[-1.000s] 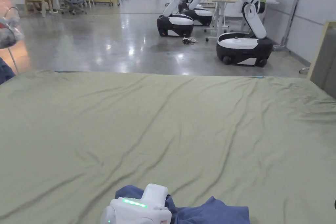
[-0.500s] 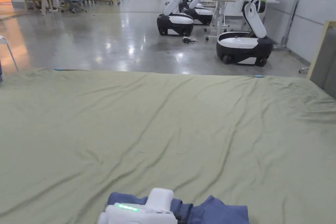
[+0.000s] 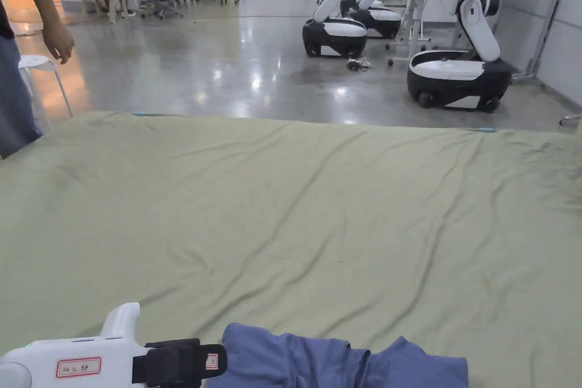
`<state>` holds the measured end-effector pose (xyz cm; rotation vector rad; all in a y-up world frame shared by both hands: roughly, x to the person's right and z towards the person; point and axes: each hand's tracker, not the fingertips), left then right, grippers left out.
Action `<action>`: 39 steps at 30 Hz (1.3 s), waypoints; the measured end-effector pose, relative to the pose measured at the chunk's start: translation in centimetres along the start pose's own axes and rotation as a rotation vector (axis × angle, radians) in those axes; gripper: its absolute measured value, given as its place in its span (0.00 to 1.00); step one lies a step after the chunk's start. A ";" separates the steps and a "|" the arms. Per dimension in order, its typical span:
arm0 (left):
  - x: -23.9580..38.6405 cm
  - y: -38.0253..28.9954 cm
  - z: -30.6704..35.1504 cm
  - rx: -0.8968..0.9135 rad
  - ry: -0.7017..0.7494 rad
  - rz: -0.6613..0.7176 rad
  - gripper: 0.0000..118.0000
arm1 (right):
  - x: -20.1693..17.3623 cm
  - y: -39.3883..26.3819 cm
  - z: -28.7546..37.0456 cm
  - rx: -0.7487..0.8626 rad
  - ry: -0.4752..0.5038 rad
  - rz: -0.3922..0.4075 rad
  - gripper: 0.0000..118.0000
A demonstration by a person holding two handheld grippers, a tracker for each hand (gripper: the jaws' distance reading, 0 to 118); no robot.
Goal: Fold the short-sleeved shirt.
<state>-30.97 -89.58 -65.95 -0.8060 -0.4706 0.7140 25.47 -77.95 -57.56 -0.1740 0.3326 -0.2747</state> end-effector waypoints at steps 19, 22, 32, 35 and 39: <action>-4.3 0.6 -10.2 -0.191 -0.040 0.082 1.00 | 0.5 0.4 0.0 -0.017 -0.040 0.023 0.00; -4.8 1.0 -9.6 -0.167 -0.189 0.245 0.61 | 0.3 0.4 -0.2 -0.016 -0.036 0.028 0.00; -6.3 0.6 -4.5 -0.077 -0.071 0.205 0.10 | -0.1 0.2 -0.9 -0.030 -0.015 0.041 0.00; -7.3 2.3 -0.1 -0.015 0.009 0.173 0.10 | -0.1 0.1 -1.0 -0.033 -0.012 0.041 0.00; -9.5 3.8 5.9 0.018 0.192 0.140 0.10 | -0.2 0.0 -0.8 -0.028 -0.004 0.042 0.00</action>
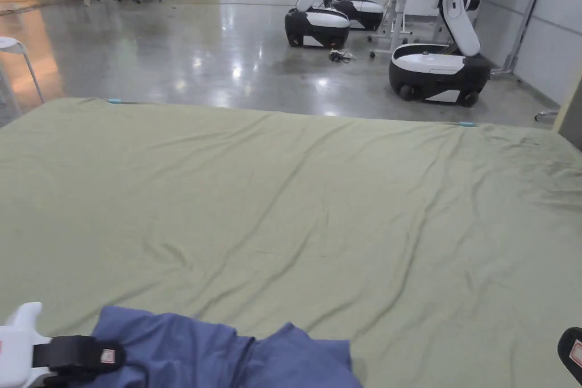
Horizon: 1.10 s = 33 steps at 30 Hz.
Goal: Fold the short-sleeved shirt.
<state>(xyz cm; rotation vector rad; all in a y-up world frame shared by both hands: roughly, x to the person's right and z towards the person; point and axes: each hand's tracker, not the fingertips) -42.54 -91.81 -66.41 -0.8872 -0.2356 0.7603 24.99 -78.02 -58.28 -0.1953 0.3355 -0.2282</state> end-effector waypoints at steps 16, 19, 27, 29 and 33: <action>20.2 -2.8 -5.6 -0.124 -0.128 -0.255 0.10 | -1.1 0.1 0.7 0.020 0.051 0.005 0.00; 21.1 -3.6 -11.0 -0.232 -0.086 -0.304 0.10 | -0.4 0.0 1.7 0.035 0.030 -0.010 0.00; 20.8 -5.6 -20.2 -0.314 -0.010 -0.269 0.12 | 1.7 -0.3 3.6 0.042 -0.023 -0.052 0.00; 20.3 -5.8 -20.2 -0.307 -0.059 -0.220 0.24 | 1.8 -0.1 3.9 0.047 -0.030 -0.054 0.00; 20.4 -5.0 -16.2 -0.310 -0.314 -0.168 0.88 | 1.6 0.3 3.9 0.056 -0.034 -0.045 0.00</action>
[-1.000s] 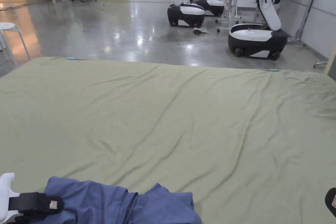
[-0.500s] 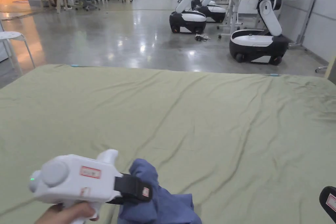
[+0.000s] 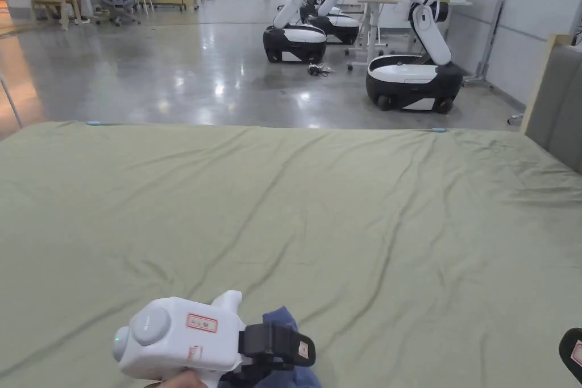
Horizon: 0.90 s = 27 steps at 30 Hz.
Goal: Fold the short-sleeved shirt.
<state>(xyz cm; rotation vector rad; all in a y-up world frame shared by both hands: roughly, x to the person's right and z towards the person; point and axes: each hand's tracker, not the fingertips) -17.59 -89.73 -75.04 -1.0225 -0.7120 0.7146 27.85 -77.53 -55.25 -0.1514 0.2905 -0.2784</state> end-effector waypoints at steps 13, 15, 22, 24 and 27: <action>2.4 -3.6 3.1 0.192 0.413 -0.285 0.00 | -2.0 -0.5 -2.6 -0.031 0.084 0.010 0.00; 2.1 -3.9 -0.2 0.188 0.474 -0.343 0.00 | -2.4 -0.3 -2.3 -0.025 0.088 0.027 0.00; 4.8 -4.4 -9.0 0.079 0.416 -0.336 0.00 | -1.4 0.2 -0.9 -0.019 0.034 0.077 0.00; 6.6 -5.2 -10.1 0.106 0.445 -0.395 0.00 | -0.8 0.0 -0.6 -0.026 0.020 0.055 0.00; 6.5 -5.1 -11.4 0.056 0.395 -0.354 0.00 | -0.4 -0.6 -0.7 -0.045 0.005 0.036 0.00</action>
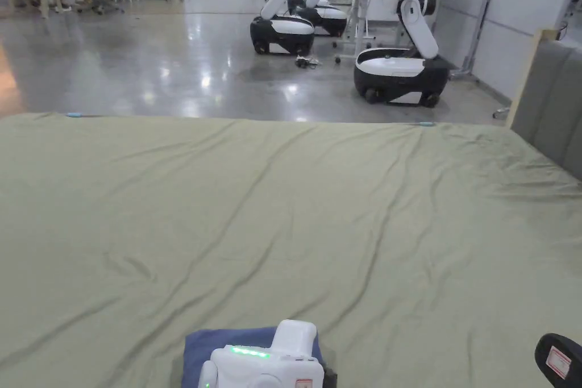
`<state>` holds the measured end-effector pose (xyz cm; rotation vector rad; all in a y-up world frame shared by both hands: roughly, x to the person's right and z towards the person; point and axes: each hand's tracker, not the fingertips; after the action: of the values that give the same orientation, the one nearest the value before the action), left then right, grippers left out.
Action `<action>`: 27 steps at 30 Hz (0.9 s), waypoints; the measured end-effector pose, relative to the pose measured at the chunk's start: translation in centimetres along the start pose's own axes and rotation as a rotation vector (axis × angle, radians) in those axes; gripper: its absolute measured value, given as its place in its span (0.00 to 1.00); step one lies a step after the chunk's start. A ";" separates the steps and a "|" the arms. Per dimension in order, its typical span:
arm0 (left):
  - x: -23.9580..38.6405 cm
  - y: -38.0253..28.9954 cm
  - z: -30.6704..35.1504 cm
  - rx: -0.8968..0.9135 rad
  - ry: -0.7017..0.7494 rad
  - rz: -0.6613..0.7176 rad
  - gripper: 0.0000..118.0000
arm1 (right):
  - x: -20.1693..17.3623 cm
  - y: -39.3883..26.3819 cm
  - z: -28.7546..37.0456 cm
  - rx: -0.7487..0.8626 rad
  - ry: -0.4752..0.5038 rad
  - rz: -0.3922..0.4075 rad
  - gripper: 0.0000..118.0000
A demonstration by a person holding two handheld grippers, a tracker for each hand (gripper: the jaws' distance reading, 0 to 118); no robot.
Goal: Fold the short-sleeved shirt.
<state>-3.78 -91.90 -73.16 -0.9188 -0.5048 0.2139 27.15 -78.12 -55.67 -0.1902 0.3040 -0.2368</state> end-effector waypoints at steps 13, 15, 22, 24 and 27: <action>-5.9 -7.1 29.1 0.731 0.253 -0.191 0.00 | -3.8 1.0 -4.3 -0.016 0.143 0.114 0.00; -7.0 -7.3 30.1 0.647 0.254 -0.158 0.00 | -4.9 0.9 -6.2 -0.048 0.186 0.113 0.00; -10.6 -8.9 29.0 0.594 0.225 -0.036 0.00 | -7.0 -6.0 -21.9 -0.629 0.572 -0.166 0.00; -11.4 -8.8 28.0 0.530 0.175 0.009 0.00 | -6.3 -10.8 -26.5 -0.793 0.528 -0.306 0.00; -11.5 -8.7 26.6 0.483 0.115 0.036 0.00 | -4.7 -15.7 -29.2 -0.881 0.391 -0.286 0.00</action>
<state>-27.41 -82.82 -56.56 -0.4651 -0.3089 0.2983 10.39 -96.19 -78.25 -1.0699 0.7628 -0.4139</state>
